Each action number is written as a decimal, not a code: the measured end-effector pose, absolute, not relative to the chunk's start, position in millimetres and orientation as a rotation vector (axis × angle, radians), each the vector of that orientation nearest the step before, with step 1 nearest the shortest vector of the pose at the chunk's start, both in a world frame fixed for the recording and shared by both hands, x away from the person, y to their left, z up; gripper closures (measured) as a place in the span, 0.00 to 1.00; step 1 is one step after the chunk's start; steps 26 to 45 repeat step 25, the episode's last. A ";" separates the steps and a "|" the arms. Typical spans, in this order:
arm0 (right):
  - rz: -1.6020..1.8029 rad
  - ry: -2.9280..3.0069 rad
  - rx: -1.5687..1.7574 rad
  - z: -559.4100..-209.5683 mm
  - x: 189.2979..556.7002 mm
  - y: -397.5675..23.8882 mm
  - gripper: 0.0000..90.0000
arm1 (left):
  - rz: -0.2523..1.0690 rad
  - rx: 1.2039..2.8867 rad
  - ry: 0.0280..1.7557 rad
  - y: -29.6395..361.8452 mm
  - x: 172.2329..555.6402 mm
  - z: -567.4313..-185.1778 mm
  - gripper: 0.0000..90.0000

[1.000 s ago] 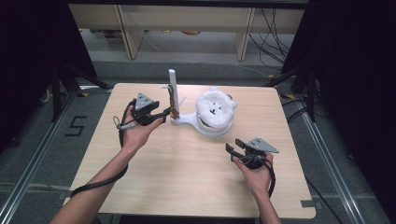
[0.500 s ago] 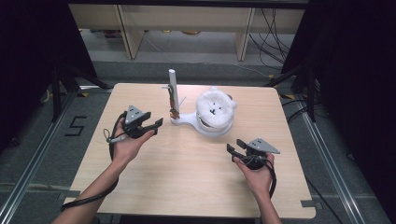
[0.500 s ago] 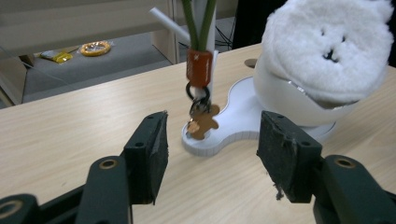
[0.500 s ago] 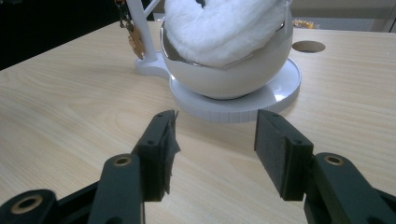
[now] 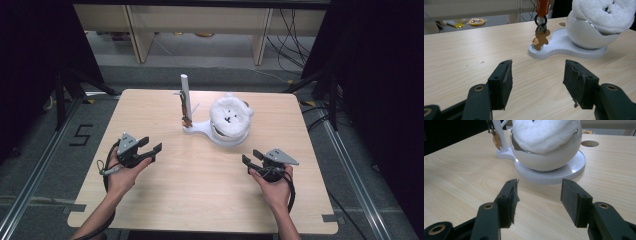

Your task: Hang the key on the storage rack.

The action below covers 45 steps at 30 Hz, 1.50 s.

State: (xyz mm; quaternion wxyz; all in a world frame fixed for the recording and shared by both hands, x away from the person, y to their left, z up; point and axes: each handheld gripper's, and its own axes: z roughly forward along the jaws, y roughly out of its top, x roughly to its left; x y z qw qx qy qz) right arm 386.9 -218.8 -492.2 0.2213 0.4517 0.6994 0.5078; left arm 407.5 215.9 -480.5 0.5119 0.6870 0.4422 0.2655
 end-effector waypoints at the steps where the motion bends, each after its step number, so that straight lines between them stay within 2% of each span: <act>1: 1.402 1.932 1.245 -492.6 387.2 -218.9 0.54 | 0.637 1.644 1.074 218.4 405.5 -485.7 0.44; 10: 1.390 1.945 1.244 -493.5 386.9 -221.0 0.54 | 0.663 1.625 1.064 222.6 391.2 -513.9 0.44; 45: 1.390 1.947 1.240 -498.0 385.8 -220.5 0.52 | 0.686 1.590 1.037 218.8 385.7 -521.2 0.41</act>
